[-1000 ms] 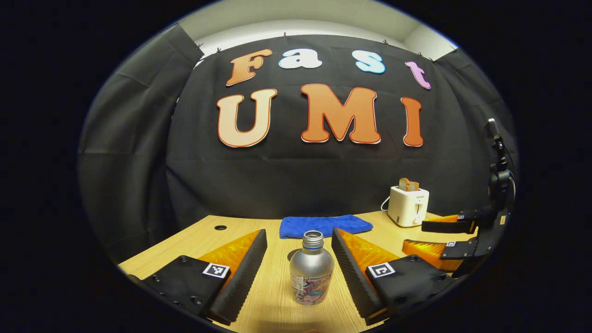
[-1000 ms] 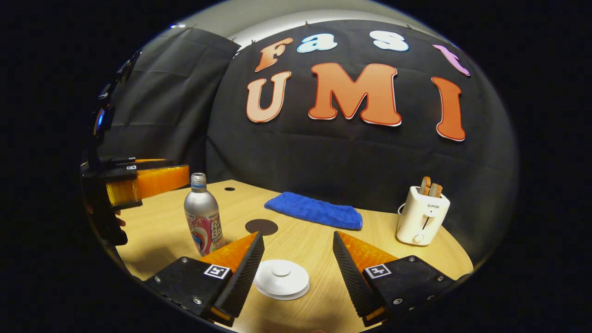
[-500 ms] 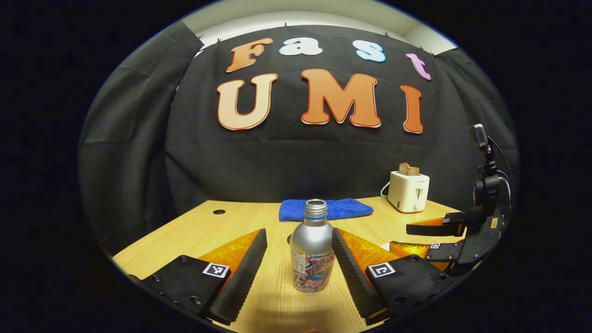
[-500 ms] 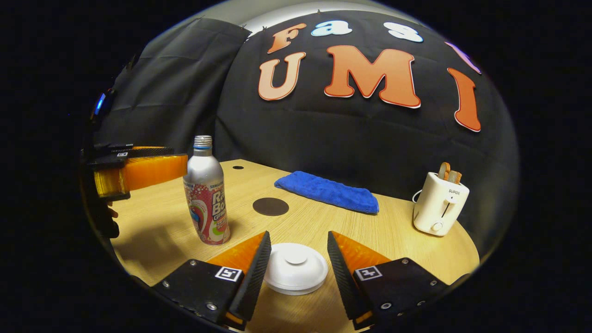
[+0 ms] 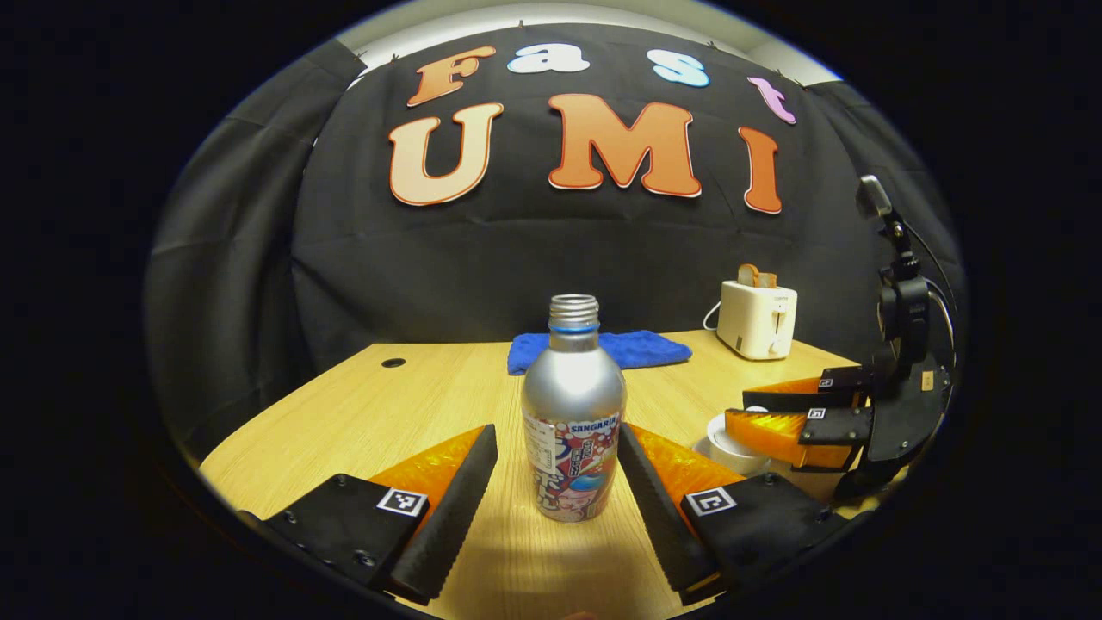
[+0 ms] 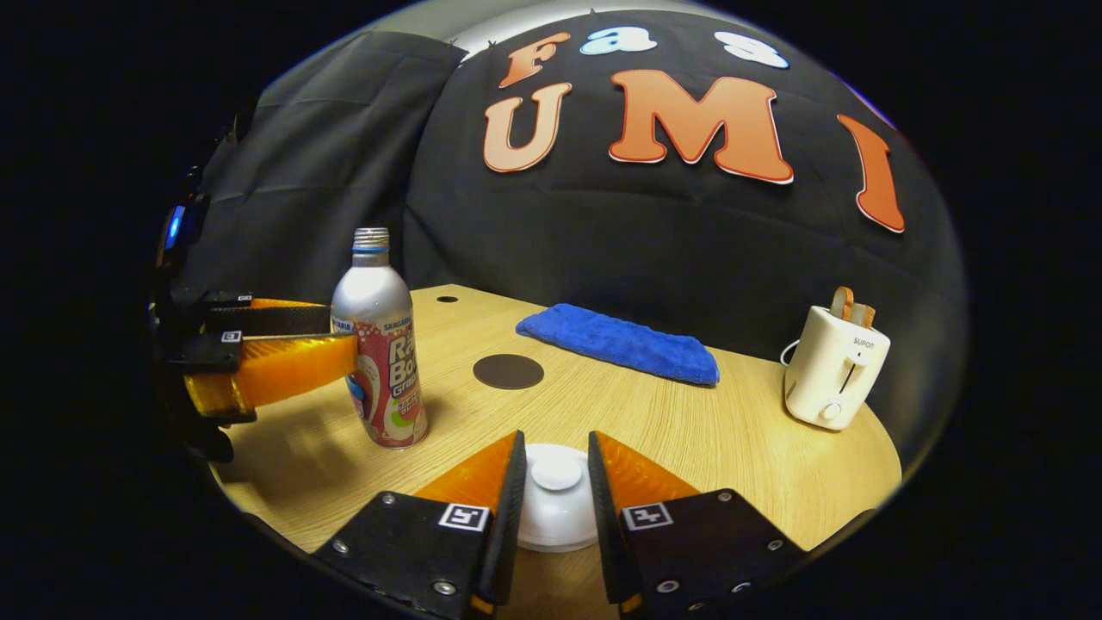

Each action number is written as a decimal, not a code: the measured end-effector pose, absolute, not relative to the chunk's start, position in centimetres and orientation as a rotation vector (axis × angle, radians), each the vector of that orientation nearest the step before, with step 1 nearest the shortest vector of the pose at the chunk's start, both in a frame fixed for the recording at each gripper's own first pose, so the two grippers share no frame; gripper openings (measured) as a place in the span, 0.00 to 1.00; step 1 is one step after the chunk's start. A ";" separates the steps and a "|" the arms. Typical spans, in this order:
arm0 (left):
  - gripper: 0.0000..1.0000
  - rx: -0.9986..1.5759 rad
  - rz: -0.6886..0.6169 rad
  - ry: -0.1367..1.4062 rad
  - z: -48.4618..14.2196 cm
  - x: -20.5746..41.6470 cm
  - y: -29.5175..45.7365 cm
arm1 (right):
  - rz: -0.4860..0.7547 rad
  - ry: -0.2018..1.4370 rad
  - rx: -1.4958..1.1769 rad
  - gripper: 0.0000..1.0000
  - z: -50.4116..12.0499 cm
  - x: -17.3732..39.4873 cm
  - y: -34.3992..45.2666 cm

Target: Open the teacup lid with one hand, grasp the water bottle and pour water into the teacup with the other hand; after pouring, place the water bottle on the coaster and then close the teacup lid.

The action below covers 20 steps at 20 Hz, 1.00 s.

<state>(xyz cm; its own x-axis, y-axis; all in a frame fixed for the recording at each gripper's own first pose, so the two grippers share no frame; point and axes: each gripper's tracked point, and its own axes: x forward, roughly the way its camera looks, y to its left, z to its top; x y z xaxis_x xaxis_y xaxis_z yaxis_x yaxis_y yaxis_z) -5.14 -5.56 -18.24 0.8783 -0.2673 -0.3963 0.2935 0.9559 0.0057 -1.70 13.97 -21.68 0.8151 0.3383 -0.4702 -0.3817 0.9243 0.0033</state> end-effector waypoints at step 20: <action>0.94 0.022 -0.321 0.478 -21.6 -4.5 -7.0 | 0.309 0.370 -0.050 0.22 -16.3 -0.9 9.4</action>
